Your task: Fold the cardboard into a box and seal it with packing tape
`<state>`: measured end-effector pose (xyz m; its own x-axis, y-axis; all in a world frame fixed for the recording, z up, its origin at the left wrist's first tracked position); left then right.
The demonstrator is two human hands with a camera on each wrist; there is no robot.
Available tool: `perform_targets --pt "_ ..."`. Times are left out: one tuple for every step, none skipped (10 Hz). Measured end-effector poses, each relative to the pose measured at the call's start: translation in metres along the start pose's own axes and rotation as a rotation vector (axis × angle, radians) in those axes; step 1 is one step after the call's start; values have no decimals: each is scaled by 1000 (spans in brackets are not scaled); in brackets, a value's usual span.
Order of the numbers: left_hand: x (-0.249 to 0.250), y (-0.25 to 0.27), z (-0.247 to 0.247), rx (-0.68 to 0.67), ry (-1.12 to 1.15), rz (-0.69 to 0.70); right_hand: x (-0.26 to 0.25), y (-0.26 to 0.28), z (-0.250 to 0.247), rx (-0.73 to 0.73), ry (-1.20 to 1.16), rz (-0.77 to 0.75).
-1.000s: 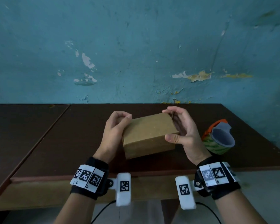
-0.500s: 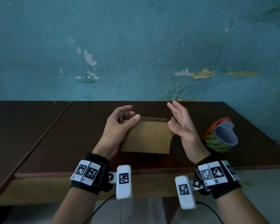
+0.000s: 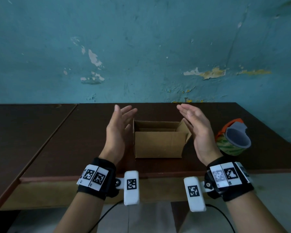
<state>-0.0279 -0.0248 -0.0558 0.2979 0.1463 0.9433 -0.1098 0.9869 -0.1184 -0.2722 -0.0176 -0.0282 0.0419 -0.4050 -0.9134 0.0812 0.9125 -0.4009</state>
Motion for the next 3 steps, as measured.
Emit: perform_targets --pt "-2 -2 -2 11 100 -49 2 0 -6 51 -32 49" --pt "-5 -2 -3 7 136 -67 5 0 -8 89 -64 91" --pt "-4 -5 -1 -5 140 -44 6 -1 -12 133 -81 100"
Point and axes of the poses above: each hand's wrist, its own y-axis away from the middle knuckle, its own z-axis out of the palm, x = y × z, the point moved 6 cm from there along -y, towards the middle knuckle, and after that the axes turned 2 degrees about x, right-handed, at the moved point
